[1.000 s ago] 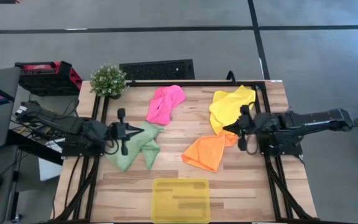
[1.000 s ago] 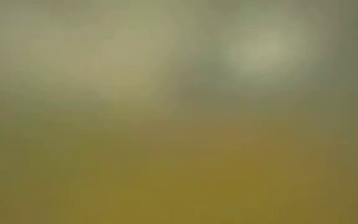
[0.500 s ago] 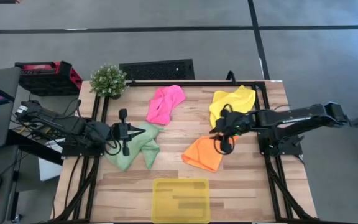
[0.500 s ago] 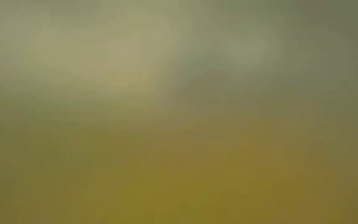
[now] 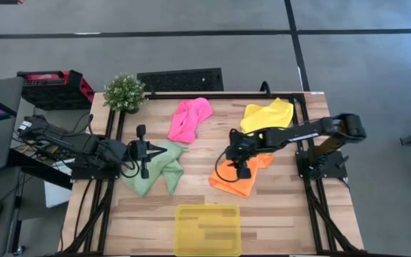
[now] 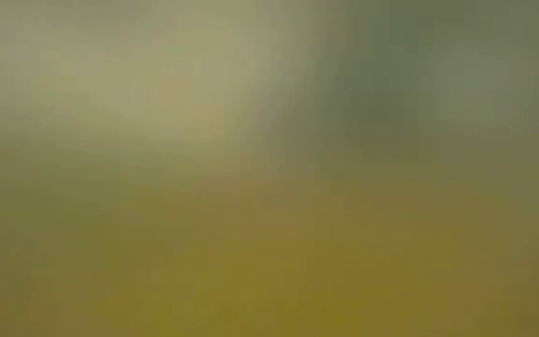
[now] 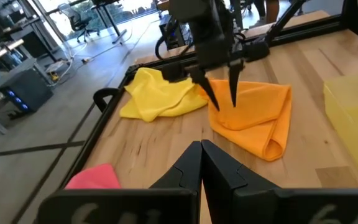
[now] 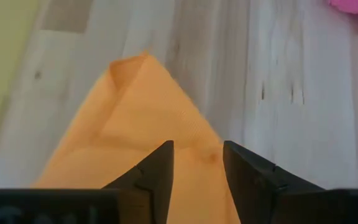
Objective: Fold microfiber towels
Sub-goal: Fold the orange microfiber cloth
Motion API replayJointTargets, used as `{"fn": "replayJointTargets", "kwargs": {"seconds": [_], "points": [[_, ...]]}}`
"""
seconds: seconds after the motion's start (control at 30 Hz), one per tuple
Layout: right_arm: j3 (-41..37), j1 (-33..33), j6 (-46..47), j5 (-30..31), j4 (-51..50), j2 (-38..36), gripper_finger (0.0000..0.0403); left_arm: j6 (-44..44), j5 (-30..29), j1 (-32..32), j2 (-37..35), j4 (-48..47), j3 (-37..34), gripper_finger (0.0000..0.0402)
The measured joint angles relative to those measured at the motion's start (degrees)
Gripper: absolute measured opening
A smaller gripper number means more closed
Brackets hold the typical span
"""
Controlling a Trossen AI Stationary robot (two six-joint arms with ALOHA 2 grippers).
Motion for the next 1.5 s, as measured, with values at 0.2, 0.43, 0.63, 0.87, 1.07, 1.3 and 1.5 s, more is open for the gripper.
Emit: {"fn": "replayJointTargets", "kwargs": {"seconds": [0.2, 0.43, 0.63, 0.87, 1.07, 1.3, 1.5], "points": [[3.31, -1.62, -3.2, -0.08, -1.98, 5.47, 0.0154, -0.98, 0.02, 0.0, 0.0, -0.02, 0.02, 0.0], [5.32, -2.97, -3.31, -0.2, -5.78, 9.7, 0.0147, -0.93, 0.39, 0.0, -0.02, -0.37, 0.07, 0.0], [5.35, -3.06, -3.36, -0.25, -7.44, 10.52, 0.0136, -0.68, 0.42, 0.0, -0.02, -0.46, 0.07, 0.0], [5.33, -2.87, -3.44, -0.27, -9.09, 9.48, 0.0119, -0.54, 0.43, 0.0, -0.02, -0.57, 0.07, 0.0], [5.33, -2.77, -4.43, -0.34, -9.83, 9.21, 0.0107, -0.54, 0.44, 0.0, -0.02, -0.55, 0.07, 0.0], [5.33, -2.88, -4.37, -0.13, -9.11, 9.21, 0.0097, -0.65, 0.44, 0.0, -0.02, -0.52, 0.07, 0.0], [5.33, -2.59, -2.94, -0.1, -7.64, 9.21, 0.011, -1.43, 0.46, 0.0, -0.02, -0.52, 0.07, 0.0]]}}
